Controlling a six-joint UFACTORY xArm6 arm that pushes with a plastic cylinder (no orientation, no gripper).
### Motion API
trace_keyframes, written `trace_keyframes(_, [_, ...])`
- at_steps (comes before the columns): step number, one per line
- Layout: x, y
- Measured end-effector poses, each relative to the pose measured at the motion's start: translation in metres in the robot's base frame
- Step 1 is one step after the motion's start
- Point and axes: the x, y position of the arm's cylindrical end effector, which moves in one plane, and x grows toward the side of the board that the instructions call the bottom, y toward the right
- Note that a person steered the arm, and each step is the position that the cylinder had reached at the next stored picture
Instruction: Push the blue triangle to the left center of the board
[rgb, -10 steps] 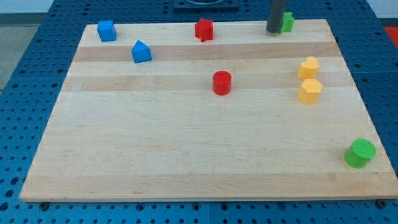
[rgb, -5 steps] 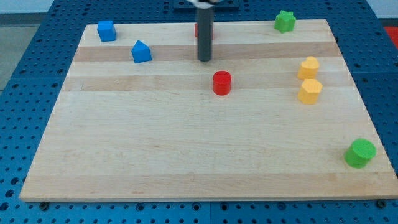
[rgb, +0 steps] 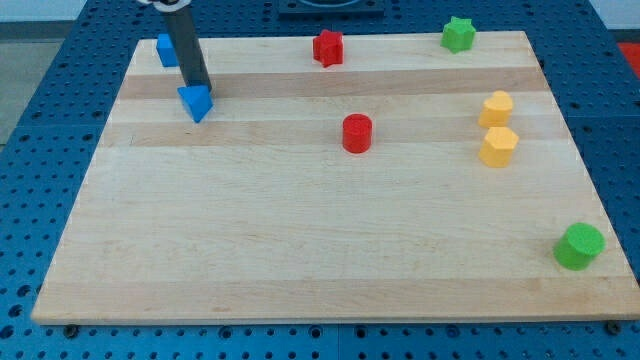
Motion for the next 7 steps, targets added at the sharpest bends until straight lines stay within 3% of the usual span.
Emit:
trace_keyframes(2, [0.030, 0.030])
trace_keyframes(4, [0.034, -0.003])
trace_keyframes(5, [0.062, -0.009])
trace_keyframes(7, [0.091, 0.014])
